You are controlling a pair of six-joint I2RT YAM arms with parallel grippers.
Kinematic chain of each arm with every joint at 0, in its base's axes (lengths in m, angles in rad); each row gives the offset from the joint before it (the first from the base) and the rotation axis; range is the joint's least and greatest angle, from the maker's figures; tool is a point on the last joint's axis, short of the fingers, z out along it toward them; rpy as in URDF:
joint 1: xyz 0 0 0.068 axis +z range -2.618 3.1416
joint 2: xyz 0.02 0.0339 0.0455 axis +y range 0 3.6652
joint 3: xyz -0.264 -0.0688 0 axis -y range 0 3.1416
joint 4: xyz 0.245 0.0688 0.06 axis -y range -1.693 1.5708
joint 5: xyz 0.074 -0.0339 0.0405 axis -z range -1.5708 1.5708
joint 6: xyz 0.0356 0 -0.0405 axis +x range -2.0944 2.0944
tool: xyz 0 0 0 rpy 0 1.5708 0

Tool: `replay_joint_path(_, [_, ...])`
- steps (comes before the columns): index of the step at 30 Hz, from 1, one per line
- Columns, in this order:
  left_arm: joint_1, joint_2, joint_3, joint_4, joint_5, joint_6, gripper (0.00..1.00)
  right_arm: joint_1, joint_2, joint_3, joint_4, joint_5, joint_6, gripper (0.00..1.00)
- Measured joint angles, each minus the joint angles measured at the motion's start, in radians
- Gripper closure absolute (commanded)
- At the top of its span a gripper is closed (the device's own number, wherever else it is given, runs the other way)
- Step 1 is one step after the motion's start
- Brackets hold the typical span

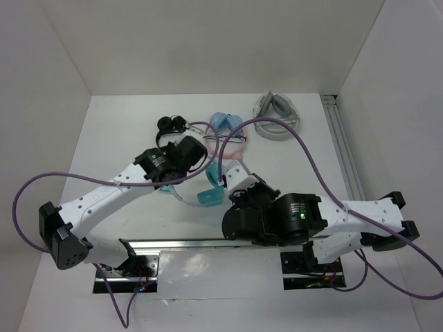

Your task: Wrap the headphones

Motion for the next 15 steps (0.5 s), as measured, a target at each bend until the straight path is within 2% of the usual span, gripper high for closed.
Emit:
replay_joint_path(5, [-0.177,0.024,-0.058,0.000,0.027,0.047,1.00,-0.052,-0.070,0.000,0.105,0.062,-0.154,1.00])
replay_joint_path(10, [-0.370,0.080,-0.095,-0.002,0.099,0.054,1.00,-0.126,-0.200,-0.036,0.338,0.052,-0.374,1.00])
replay_joint_path(15, [-0.456,0.083,-0.116,0.018,0.192,0.072,1.00,-0.167,-0.272,-0.053,0.430,-0.013,-0.468,1.00])
